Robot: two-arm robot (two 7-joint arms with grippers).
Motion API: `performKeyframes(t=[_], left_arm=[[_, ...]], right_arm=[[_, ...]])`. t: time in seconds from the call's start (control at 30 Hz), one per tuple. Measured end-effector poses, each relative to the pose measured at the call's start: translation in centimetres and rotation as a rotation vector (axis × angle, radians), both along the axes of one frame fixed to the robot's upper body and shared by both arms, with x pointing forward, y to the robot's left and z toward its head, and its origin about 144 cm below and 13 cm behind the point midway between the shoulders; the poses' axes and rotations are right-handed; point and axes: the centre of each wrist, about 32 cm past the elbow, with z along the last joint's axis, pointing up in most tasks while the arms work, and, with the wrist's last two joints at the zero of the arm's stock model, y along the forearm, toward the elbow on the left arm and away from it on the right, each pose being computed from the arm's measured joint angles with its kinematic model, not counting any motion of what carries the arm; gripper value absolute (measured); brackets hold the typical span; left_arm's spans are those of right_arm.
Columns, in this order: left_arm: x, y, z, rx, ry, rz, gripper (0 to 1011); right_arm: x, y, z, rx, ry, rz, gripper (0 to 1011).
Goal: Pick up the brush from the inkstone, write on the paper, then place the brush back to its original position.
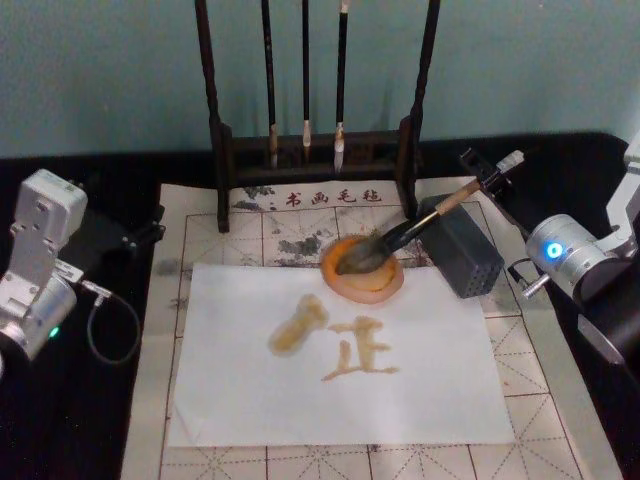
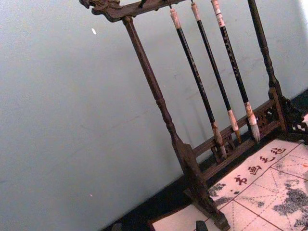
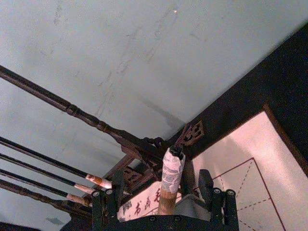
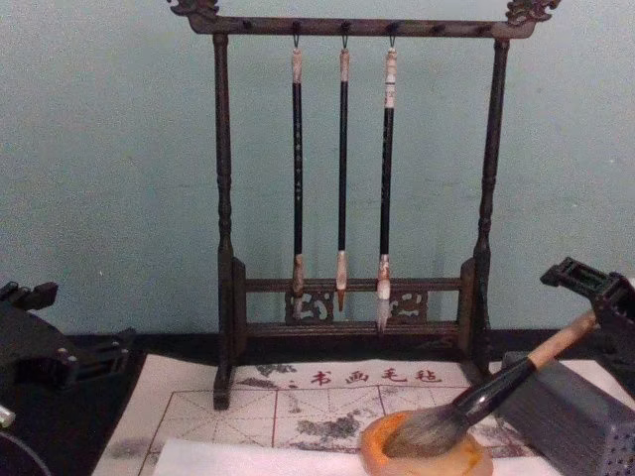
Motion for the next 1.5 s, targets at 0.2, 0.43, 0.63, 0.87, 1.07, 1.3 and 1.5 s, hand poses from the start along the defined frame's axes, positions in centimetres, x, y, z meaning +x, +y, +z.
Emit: performKeyframes(t=[0.2, 0.43, 0.63, 0.87, 1.07, 1.3, 1.5], left_arm=[[0.00, 0.00, 0.00, 0.000, 0.000, 0.000, 1001], [0.00, 0.00, 0.00, 0.000, 0.000, 0.000, 1001], [0.00, 0.00, 0.00, 0.000, 0.000, 0.000, 1001], [0.00, 0.00, 0.00, 0.000, 0.000, 0.000, 1001], [0.00, 0.00, 0.00, 0.000, 0.000, 0.000, 1001], [0.00, 0.00, 0.00, 0.000, 0.000, 0.000, 1001], [0.00, 0.00, 0.00, 0.000, 0.000, 0.000, 1001]], right_arm=[[0.01, -0.01, 0.01, 0.002, 0.000, 0.000, 1000], [0.02, -0.03, 0.03, 0.003, 0.000, 0.001, 972], [0.03, -0.04, 0.02, 0.003, 0.000, 0.002, 828], [0.04, -0.05, 0.01, 0.004, 0.000, 0.002, 632], [0.04, -0.06, 0.01, 0.004, 0.000, 0.003, 429], [0.04, -0.06, 0.01, 0.004, 0.001, 0.003, 231], [0.04, -0.06, 0.01, 0.004, 0.000, 0.003, 179]])
